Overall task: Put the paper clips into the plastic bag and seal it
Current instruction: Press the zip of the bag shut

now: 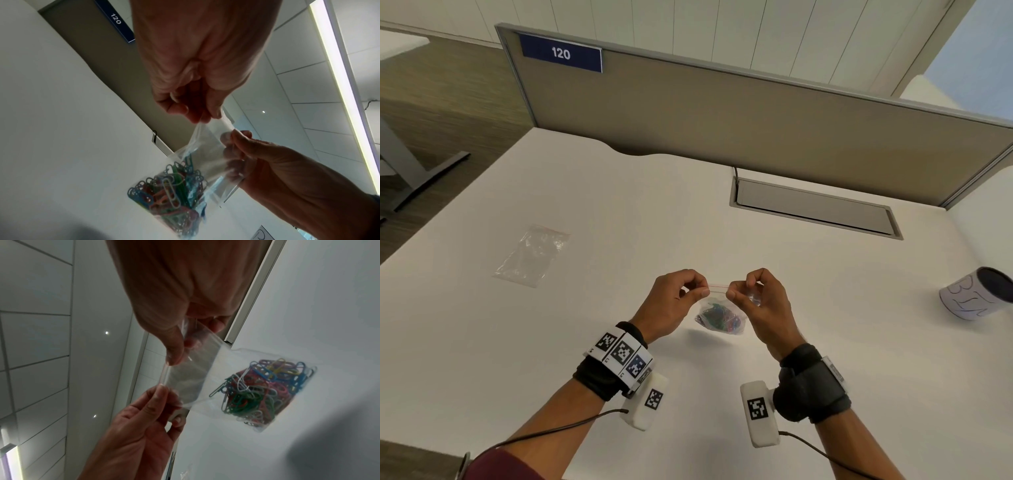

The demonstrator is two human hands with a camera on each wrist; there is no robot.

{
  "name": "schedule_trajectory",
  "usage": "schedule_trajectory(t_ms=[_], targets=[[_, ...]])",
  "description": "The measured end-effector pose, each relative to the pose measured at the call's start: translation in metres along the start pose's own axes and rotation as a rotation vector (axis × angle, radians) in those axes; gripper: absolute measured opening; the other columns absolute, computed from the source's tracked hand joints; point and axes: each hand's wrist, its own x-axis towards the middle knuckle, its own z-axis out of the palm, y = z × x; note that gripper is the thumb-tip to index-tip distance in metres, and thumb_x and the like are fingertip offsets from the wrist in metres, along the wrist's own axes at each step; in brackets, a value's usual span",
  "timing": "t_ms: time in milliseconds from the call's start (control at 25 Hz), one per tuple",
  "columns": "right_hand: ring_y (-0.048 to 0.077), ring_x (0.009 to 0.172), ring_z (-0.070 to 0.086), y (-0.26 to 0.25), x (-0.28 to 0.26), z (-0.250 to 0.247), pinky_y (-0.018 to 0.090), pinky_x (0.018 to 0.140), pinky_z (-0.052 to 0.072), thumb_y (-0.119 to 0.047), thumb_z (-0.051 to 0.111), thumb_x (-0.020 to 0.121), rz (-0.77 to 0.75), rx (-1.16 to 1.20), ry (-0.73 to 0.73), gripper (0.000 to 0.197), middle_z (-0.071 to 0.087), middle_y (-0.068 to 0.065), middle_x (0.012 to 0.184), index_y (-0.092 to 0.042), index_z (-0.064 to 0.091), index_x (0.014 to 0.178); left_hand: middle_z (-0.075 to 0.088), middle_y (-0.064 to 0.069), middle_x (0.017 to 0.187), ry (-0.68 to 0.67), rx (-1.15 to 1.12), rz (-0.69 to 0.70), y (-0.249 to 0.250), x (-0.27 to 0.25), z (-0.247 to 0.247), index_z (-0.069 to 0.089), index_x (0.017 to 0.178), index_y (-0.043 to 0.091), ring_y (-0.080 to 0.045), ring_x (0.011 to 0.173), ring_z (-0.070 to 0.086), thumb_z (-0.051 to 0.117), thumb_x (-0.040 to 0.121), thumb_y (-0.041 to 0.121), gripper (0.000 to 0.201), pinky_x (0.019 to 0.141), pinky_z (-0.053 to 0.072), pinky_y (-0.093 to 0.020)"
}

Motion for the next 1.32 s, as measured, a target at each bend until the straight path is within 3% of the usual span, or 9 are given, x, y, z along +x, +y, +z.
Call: schedule_trajectory(t_ms=[80,160,320,600,840,1080,1200,1320], targets=[[0.010,0.075,0.066,-0.002,-0.001,-0.003,0.019,0.067,0.053,-0.010,0.071,0.083,0.030,0.025,-0.028,0.022,0.070,0.009,0.083,-0.008,0.051,0.091,0.065,0.001,0.081,-0.003,0.034,0.035,0.001,0.001,-0.001,0.066,0.087,0.013,-0.002,0.073,0.055,0.063,0.090,0.012,0.004,0.064,0.043,-0.011],[0.012,0.074,0.066,-0.004,0.001,-0.006,0.017,0.068,0.050,-0.017,0.073,0.081,0.032,-0.072,-0.096,0.023,0.071,0.004,0.079,-0.014,0.061,0.099,0.064,0.008,0.079,-0.026,0.066,0.060,0.002,0.001,-0.002,0.066,0.087,0.012,0.005,0.070,0.055,0.064,0.089,0.012,0.002,0.063,0.039,-0.005],[0.012,0.076,0.063,-0.001,0.006,-0.004,0.019,0.069,0.048,-0.026,0.072,0.081,-0.104,-0.374,-0.151,0.007,0.072,-0.007,0.081,-0.021,0.074,0.087,0.064,0.009,0.081,-0.067,0.083,0.069,0.003,0.000,-0.001,0.064,0.086,0.017,0.007,0.073,0.055,0.065,0.089,0.015,0.003,0.065,0.040,-0.004],[0.008,0.071,0.059,0.001,0.007,-0.001,0.013,0.065,0.046,-0.024,0.073,0.080,-0.132,-0.400,-0.094,0.005,0.068,-0.010,0.075,-0.019,0.074,0.079,0.068,0.007,0.087,-0.079,0.052,0.058,0.003,0.000,-0.005,0.064,0.087,0.022,-0.003,0.081,0.061,0.070,0.085,0.023,0.006,0.068,0.046,-0.015],[0.004,0.075,0.062,0.000,0.008,-0.007,0.011,0.069,0.048,-0.029,0.075,0.078,-0.104,-0.406,-0.152,0.010,0.072,-0.009,0.078,-0.021,0.073,0.082,0.069,-0.002,0.085,0.013,0.106,0.102,0.003,0.003,-0.006,0.068,0.084,0.011,-0.005,0.078,0.056,0.069,0.085,0.013,0.003,0.068,0.036,0.000],[0.005,0.077,0.061,-0.001,0.010,-0.006,0.011,0.068,0.045,-0.021,0.075,0.078,-0.106,-0.415,-0.093,0.007,0.070,-0.010,0.072,-0.022,0.071,0.072,0.066,0.015,0.086,-0.029,0.099,0.065,0.001,0.002,-0.006,0.064,0.089,0.021,0.000,0.085,0.058,0.073,0.081,0.022,0.013,0.070,0.043,-0.012],[0.006,0.075,0.062,-0.004,0.010,-0.006,0.011,0.066,0.045,-0.024,0.078,0.075,-0.105,-0.389,-0.114,0.005,0.072,-0.008,0.074,-0.019,0.075,0.076,0.070,0.009,0.089,-0.033,0.077,0.066,0.002,0.005,-0.006,0.068,0.089,0.021,-0.003,0.086,0.060,0.074,0.081,0.025,0.011,0.068,0.041,-0.012],[0.003,0.072,0.063,-0.003,0.010,-0.011,0.008,0.060,0.042,-0.029,0.079,0.074,-0.087,-0.408,-0.121,0.011,0.074,-0.008,0.077,-0.021,0.075,0.081,0.070,0.003,0.086,0.002,0.077,0.071,0.002,0.009,-0.005,0.070,0.084,0.015,0.004,0.080,0.057,0.072,0.083,0.019,0.005,0.065,0.038,-0.004]])
